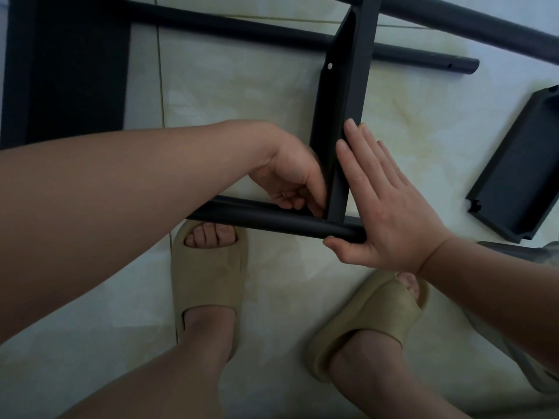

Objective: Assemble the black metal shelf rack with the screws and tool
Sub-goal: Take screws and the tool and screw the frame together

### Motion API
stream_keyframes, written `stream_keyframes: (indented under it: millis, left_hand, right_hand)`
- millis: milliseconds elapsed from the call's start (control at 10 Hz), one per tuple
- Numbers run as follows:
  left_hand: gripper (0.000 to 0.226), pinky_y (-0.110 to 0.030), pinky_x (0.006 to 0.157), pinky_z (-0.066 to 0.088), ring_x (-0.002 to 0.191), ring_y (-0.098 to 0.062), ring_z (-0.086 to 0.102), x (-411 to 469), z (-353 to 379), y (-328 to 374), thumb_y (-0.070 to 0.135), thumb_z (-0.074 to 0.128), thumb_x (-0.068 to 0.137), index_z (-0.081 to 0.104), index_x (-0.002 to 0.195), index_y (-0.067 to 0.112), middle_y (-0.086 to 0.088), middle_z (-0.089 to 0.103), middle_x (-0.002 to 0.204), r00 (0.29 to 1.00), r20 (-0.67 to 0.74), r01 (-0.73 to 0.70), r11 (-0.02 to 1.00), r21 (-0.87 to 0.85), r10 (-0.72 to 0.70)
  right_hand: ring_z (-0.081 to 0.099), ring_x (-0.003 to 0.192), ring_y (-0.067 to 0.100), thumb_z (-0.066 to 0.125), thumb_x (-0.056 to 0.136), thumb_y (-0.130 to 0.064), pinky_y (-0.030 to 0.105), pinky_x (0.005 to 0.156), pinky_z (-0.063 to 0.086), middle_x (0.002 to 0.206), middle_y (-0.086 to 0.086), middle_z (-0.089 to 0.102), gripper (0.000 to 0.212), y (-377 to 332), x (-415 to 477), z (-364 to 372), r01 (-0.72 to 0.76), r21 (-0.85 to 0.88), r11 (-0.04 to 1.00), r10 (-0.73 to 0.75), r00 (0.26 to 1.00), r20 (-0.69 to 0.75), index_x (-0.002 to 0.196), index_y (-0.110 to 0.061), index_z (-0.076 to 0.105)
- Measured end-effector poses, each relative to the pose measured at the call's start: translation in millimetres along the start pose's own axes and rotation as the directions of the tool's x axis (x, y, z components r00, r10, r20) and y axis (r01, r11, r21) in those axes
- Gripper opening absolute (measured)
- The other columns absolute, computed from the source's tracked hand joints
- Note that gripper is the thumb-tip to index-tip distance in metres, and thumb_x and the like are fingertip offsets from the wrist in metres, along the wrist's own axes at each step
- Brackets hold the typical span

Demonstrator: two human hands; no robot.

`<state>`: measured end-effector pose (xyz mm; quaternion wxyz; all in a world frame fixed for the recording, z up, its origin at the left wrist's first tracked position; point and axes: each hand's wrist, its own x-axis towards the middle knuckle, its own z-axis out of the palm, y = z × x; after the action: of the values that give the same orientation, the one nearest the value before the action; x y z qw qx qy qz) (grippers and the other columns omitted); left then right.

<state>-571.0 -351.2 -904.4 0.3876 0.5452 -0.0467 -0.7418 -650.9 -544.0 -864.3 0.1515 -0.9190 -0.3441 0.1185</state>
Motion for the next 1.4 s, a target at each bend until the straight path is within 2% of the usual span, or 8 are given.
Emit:
stream_keyframes:
  millis: [500, 700, 900, 1100, 1400]
  left_hand:
    - [0.012, -0.019, 0.065, 0.044, 0.066, -0.008, 0.051, -0.6, -1.1, 0.9, 0.005, 0.064, 0.089, 0.069, 0.087, 0.015, 0.005, 0.066, 0.074, 1.000, 0.000, 0.004, 1.000, -0.010, -0.004]
    - [0.009, -0.025, 0.072, 0.043, 0.069, -0.010, 0.051, -2.9, -4.8, -1.7, 0.022, 0.067, 0.088, 0.073, 0.095, 0.021, 0.005, 0.068, 0.091, 0.996, -0.022, 0.092, 0.996, -0.004, -0.092]
    - [0.007, -0.021, 0.065, 0.041, 0.063, -0.008, 0.047, 0.8, 0.5, 3.3, 0.014, 0.064, 0.092, 0.067, 0.087, 0.018, 0.005, 0.066, 0.077, 0.998, -0.020, 0.056, 0.998, 0.005, -0.056]
    - [0.012, -0.019, 0.064, 0.041, 0.063, -0.007, 0.048, -1.2, 0.2, 3.8, 0.008, 0.065, 0.090, 0.068, 0.082, 0.017, 0.005, 0.068, 0.074, 0.999, -0.003, 0.033, 0.999, -0.007, -0.033]
    - [0.012, -0.020, 0.066, 0.042, 0.066, -0.008, 0.050, 0.1, -0.7, 0.6, 0.003, 0.064, 0.088, 0.068, 0.086, 0.015, 0.004, 0.064, 0.073, 1.000, 0.006, -0.004, 0.999, -0.033, 0.004]
  right_hand:
    - [0.008, 0.155, 0.042, 0.058, 0.085, -0.061, 0.060, 0.122, 0.022, 0.165, 0.028, 0.010, 0.106, 0.8, -0.7, 0.4, -0.001, 0.002, 1.000, 0.001, 1.000, -0.003, 0.156, 0.009, 0.020]
    - [0.007, 0.156, 0.041, 0.055, 0.087, -0.062, 0.059, 0.123, 0.022, 0.166, 0.027, 0.009, 0.106, 1.4, -1.0, 1.9, 0.006, 0.000, 1.000, -0.006, 1.000, -0.006, 0.156, 0.009, 0.019]
    - [0.007, 0.156, 0.041, 0.056, 0.087, -0.062, 0.060, 0.122, 0.022, 0.166, 0.027, 0.008, 0.106, 2.3, -1.1, 2.7, 0.009, 0.007, 1.000, -0.009, 1.000, -0.011, 0.157, 0.008, 0.018]
    - [0.007, 0.156, 0.041, 0.057, 0.086, -0.061, 0.060, 0.122, 0.022, 0.166, 0.027, 0.008, 0.106, 2.5, -1.1, 2.7, 0.009, 0.006, 1.000, -0.009, 1.000, -0.012, 0.157, 0.008, 0.019]
    - [0.008, 0.156, 0.042, 0.058, 0.086, -0.061, 0.059, 0.122, 0.022, 0.165, 0.028, 0.009, 0.106, 1.4, -0.7, 2.2, 0.005, 0.005, 1.000, -0.005, 1.000, -0.010, 0.156, 0.009, 0.019]
